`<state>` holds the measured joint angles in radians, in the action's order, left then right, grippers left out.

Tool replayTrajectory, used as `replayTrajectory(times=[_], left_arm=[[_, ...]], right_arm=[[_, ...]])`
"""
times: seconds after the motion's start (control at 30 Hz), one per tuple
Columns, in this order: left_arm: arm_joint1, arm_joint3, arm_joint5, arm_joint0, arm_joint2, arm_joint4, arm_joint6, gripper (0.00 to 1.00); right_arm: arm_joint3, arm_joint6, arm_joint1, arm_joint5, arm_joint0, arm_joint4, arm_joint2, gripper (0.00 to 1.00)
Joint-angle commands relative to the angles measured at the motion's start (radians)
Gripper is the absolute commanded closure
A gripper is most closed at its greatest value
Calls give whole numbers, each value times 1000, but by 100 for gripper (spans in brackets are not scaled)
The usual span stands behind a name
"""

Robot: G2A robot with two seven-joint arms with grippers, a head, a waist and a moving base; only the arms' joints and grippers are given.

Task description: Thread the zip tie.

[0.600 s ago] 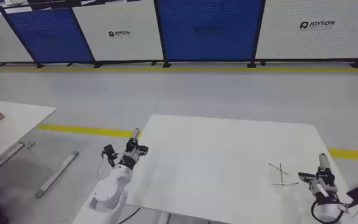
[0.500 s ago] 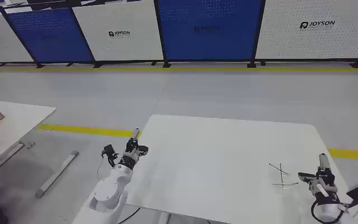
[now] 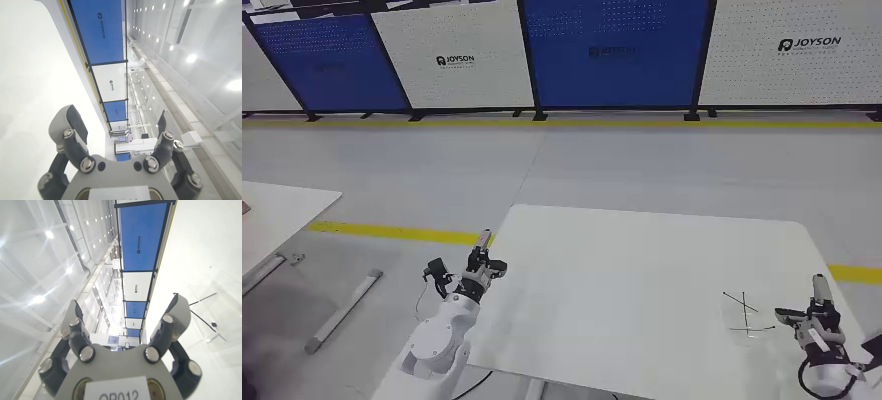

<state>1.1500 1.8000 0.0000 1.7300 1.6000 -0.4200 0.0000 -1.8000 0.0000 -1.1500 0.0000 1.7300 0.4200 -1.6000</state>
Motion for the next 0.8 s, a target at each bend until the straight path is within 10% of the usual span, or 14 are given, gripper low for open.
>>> replayTrajectory(times=[0.0,0.03,0.33,0.77], left_arm=[[0,0,0,0,0,0,0,22],[0,0,0,0,0,0,0,0],[0,0,0,0,0,0,0,0],[0,0,0,0,0,0,0,0]], right_arm=[[0,0,0,0,0,0,0,0],[-7,33,3,11,-3,-32,0,0],[-38,342,33,90,-6,-151,-111,0],[-38,342,33,90,-6,-151,-111,0]])
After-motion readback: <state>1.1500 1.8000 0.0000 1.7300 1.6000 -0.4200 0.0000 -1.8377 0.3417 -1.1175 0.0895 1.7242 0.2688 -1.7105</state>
